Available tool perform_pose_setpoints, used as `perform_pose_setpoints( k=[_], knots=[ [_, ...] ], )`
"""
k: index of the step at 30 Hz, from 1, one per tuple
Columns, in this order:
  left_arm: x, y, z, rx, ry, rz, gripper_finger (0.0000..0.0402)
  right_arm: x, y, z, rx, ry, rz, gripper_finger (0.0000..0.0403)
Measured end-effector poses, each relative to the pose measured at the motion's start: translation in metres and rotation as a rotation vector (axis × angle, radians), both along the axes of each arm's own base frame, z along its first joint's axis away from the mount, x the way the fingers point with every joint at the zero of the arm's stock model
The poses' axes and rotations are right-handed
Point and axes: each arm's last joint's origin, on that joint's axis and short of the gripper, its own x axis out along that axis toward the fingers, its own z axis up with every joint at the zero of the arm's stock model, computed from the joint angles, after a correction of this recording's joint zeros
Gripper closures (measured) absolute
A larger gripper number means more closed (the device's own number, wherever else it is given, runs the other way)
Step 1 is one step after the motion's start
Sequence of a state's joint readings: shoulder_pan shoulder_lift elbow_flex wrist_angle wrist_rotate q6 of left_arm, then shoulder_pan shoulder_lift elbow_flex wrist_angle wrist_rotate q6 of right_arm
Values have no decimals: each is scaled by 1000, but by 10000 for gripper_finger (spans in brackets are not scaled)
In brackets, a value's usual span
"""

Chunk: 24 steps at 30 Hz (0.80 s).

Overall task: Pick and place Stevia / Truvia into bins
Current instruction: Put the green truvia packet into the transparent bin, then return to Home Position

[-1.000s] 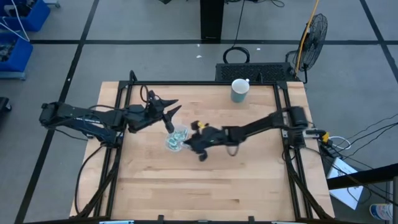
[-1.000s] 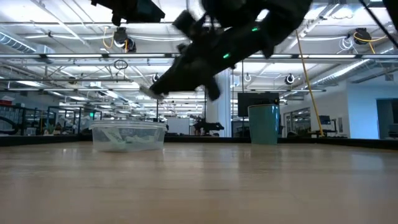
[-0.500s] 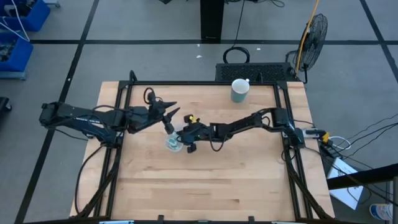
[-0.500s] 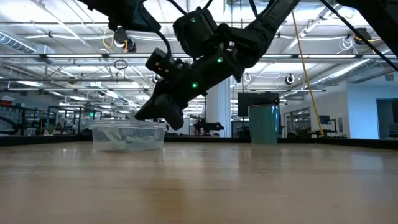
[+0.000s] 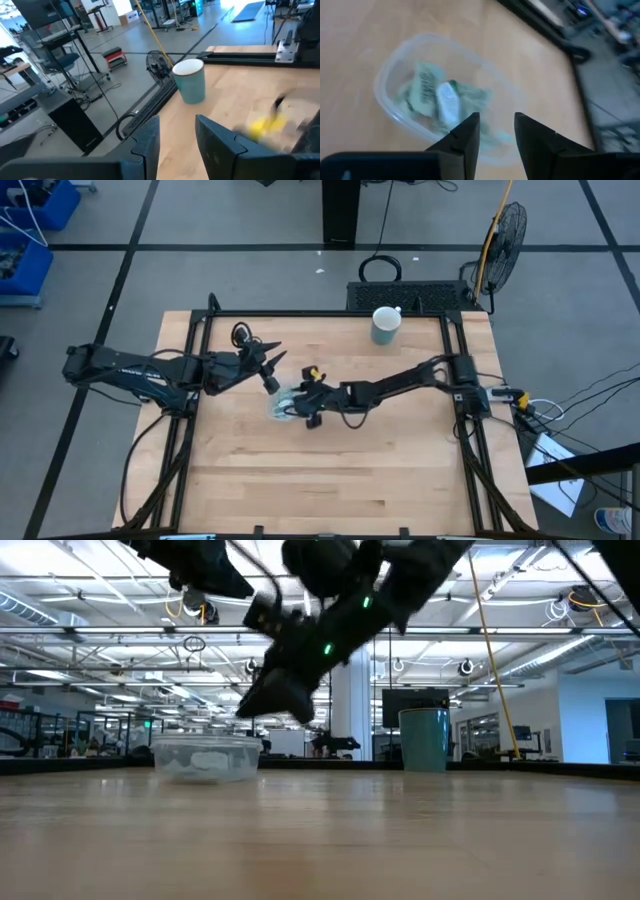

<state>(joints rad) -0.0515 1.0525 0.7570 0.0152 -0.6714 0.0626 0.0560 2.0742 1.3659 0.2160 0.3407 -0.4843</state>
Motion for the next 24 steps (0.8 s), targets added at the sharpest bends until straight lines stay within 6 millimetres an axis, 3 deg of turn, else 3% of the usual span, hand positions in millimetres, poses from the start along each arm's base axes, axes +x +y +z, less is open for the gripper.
perform_pose_setpoints(
  k=[7, 11, 15, 19, 24],
  knots=[
    [-18, -4, 16, 74, -14, -20, 270, -43, 9, 75, -22, 60, -109, 290],
    [-44, -7, 30, 83, -56, -18, 270, -90, 5, 121, 100, 116, -216, 292],
    [-78, -7, 37, 84, -48, -26, 270, -149, 2, 152, 272, 133, -378, 293],
    [-112, -4, 35, 28, -31, -30, 270, -208, 8, 156, 354, 93, -401, 293],
    [-148, 0, 28, -185, -100, -41, 270, -272, 11, 124, 484, -59, -365, 293]
  ],
)
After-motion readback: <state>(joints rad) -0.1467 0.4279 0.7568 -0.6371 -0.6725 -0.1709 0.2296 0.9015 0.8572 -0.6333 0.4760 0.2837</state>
